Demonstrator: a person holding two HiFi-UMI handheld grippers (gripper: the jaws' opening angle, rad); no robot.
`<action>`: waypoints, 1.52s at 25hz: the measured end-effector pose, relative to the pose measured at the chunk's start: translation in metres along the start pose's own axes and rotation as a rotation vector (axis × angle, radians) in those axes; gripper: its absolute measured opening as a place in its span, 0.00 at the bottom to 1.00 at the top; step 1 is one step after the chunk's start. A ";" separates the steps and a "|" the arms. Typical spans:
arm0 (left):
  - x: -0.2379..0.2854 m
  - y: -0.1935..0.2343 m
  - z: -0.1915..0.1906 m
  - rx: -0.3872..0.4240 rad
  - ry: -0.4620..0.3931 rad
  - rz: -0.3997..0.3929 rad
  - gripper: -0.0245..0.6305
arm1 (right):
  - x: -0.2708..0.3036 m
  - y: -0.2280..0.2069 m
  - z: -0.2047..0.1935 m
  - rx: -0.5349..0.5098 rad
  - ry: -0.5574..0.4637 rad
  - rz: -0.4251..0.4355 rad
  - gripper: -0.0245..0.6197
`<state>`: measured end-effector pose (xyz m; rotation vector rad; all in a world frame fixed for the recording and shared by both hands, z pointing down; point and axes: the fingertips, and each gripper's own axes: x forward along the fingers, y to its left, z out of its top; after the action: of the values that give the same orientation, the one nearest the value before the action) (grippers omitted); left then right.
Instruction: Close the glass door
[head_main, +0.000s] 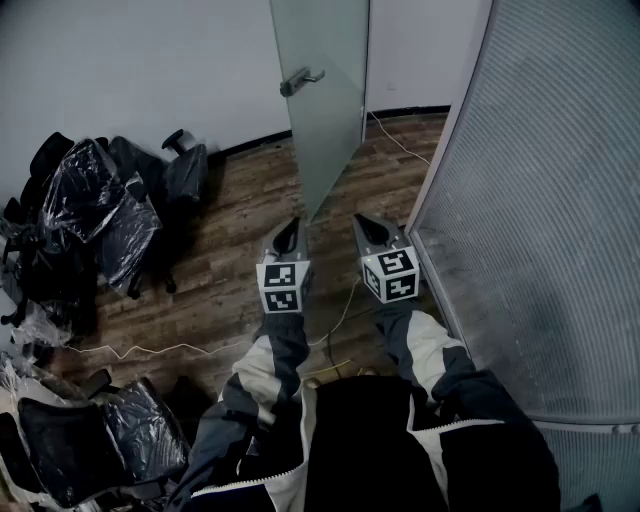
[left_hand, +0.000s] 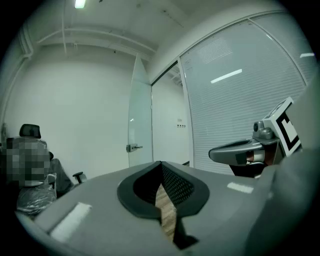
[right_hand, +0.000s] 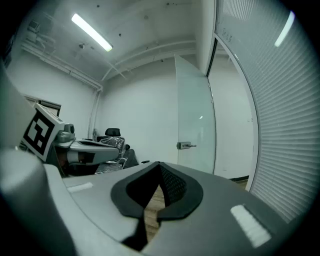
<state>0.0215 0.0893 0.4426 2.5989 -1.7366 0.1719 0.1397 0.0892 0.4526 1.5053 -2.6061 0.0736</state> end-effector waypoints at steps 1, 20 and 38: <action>0.000 0.000 -0.001 0.001 0.001 0.000 0.04 | 0.000 0.001 -0.001 -0.001 0.000 0.002 0.04; -0.007 0.026 -0.006 0.004 0.003 -0.020 0.04 | 0.014 0.035 0.002 -0.024 -0.012 0.020 0.05; -0.007 0.099 -0.027 -0.005 0.014 -0.070 0.04 | 0.068 0.087 -0.003 -0.048 0.006 -0.013 0.05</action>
<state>-0.0745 0.0593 0.4637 2.6435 -1.6370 0.1851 0.0313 0.0742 0.4674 1.5032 -2.5744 0.0139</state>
